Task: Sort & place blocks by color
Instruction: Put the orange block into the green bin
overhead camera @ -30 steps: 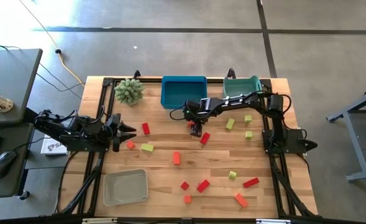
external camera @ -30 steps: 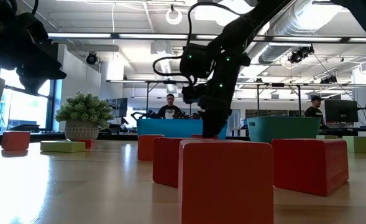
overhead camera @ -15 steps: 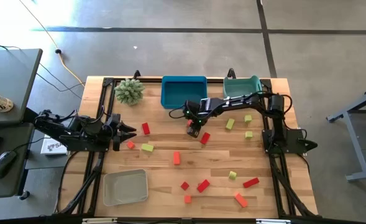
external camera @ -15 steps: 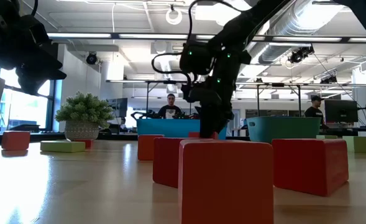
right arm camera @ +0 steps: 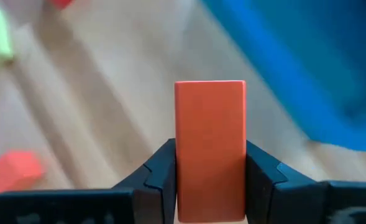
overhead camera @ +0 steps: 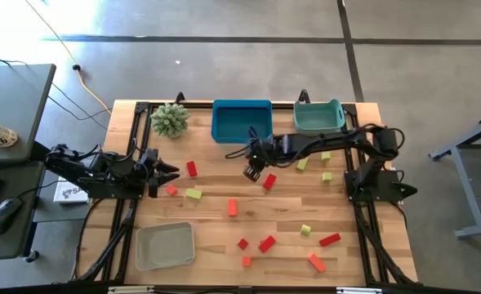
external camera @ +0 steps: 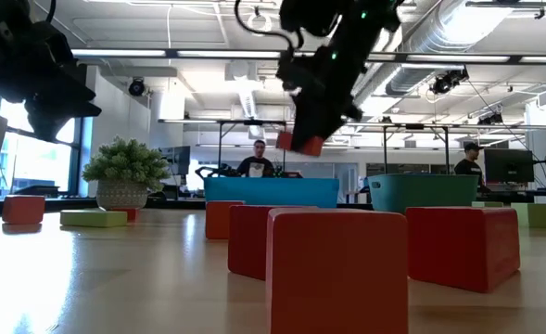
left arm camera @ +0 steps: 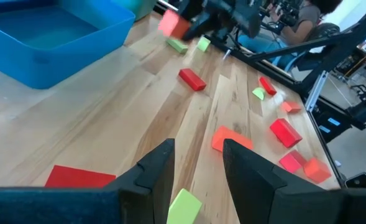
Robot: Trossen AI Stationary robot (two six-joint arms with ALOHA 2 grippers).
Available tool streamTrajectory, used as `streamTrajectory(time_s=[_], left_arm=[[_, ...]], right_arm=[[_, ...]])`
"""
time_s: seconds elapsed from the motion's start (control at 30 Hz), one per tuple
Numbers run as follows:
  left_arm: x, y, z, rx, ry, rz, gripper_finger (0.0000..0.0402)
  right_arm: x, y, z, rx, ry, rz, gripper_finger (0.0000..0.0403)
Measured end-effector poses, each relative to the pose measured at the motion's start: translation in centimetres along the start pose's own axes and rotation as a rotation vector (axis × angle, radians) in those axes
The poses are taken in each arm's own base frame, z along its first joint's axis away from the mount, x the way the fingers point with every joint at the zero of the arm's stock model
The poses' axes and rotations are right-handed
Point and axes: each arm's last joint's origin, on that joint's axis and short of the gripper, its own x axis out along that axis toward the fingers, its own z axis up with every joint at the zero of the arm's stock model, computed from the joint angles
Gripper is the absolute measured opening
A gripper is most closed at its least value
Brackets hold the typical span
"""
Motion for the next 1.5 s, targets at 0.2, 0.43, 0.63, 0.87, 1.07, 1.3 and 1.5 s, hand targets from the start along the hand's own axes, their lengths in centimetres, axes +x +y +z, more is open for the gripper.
streamTrajectory(time_s=[0.2,0.43,0.63,0.87,1.07,1.3,1.5], left_arm=[[0.0,0.0,0.0,-0.001,-0.008,0.011,0.0124],[0.0,0.3,0.2,-0.019,-0.061,0.092,0.0124],[0.0,0.4,0.2,-0.017,-0.079,0.128,0.0124],[0.0,0.4,0.2,-0.024,-0.085,0.141,0.0124],[0.0,0.4,0.2,-0.038,-0.088,0.143,0.0124],[0.0,0.5,0.2,-0.090,-0.101,0.153,0.0124],[0.0,0.5,0.2,-0.113,-0.103,0.152,0.0124]], right_arm=[[-3.9,-2.2,0.6,0.029,-0.124,-0.214,0.0105],[-7.3,-7.4,1.3,0.092,-0.151,-0.399,0.0105],[-8.6,-13.2,1.7,0.229,-0.110,-0.504,0.0105],[-8.3,-20.2,1.7,0.379,-0.005,-0.514,0.0105],[-7.0,-25.0,1.0,0.494,0.102,-0.449,0.0105],[-3.9,-28.6,-0.1,0.590,0.234,-0.342,0.0105],[-0.7,-29.9,-1.2,0.638,0.362,-0.261,0.0105]])
